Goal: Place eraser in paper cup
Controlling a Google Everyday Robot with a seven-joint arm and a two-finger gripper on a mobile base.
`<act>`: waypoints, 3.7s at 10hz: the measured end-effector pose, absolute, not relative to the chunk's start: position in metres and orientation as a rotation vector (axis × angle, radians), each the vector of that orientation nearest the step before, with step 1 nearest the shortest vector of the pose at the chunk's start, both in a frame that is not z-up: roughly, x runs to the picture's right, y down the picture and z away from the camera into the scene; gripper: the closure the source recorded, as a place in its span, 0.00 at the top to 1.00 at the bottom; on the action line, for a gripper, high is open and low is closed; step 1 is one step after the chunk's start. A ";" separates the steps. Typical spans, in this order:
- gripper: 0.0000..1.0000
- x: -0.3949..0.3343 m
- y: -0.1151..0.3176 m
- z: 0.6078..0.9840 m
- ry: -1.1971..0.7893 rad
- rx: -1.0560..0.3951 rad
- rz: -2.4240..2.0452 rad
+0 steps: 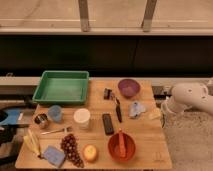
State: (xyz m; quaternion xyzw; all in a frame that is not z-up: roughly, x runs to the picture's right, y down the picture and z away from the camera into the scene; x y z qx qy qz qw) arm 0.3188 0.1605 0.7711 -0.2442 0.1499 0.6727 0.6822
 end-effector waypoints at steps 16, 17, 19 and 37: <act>0.80 0.319 0.160 0.771 0.336 -0.548 1.509; 0.80 0.318 0.160 0.771 0.335 -0.547 1.507; 0.80 0.314 0.157 0.772 0.328 -0.548 1.494; 0.80 0.127 0.146 0.804 0.403 -0.607 1.088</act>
